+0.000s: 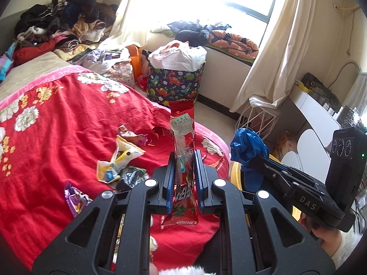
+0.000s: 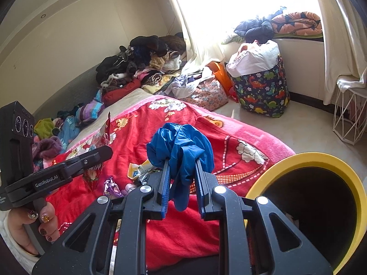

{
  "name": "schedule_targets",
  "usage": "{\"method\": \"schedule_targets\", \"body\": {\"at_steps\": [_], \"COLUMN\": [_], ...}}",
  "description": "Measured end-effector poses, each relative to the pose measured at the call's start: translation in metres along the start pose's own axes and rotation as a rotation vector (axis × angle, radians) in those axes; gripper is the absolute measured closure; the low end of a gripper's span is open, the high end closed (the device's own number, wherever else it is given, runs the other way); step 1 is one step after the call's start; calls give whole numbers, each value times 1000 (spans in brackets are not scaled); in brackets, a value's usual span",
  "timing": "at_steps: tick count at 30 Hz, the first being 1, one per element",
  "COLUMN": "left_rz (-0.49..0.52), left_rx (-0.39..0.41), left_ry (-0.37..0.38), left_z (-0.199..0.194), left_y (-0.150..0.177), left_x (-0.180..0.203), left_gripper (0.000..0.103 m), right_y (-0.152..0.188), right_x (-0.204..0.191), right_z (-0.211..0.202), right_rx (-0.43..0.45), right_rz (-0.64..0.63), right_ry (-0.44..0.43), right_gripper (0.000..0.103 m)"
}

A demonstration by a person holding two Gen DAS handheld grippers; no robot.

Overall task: Collect trash
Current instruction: 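Carry the blue glove and red candy wrapper in both tools over the bin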

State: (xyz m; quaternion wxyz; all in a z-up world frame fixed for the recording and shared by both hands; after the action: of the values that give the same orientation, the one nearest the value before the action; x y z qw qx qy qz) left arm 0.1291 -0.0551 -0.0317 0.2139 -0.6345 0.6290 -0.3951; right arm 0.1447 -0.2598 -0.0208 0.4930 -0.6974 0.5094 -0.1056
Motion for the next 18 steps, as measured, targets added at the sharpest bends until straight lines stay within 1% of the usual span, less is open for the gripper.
{"method": "schedule_targets", "body": {"at_steps": [18], "left_rz": [58], "left_rx": [-13], "left_ry": [65], "left_z": [11], "left_y": [-1], "left_x": [42], "left_gripper": [93], "right_y": [3], "right_x": [33], "right_z": [-29], "right_rx": [57], "right_rz": [67], "right_ry": [85], "right_gripper": [84]}}
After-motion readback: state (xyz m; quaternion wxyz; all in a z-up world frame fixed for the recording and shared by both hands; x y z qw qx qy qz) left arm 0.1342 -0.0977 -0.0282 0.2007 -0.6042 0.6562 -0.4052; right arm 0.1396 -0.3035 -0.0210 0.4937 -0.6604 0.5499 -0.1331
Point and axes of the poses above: each gripper's, at about its wrist camera, not at the fingertips, and z roughly the way its jaws point, x to its right, y to its underside, the point moved 2 cm from there along z, roughly the way its jaws point, and after that the axes turned 4 degrees about -y, right-handed, at the moved point
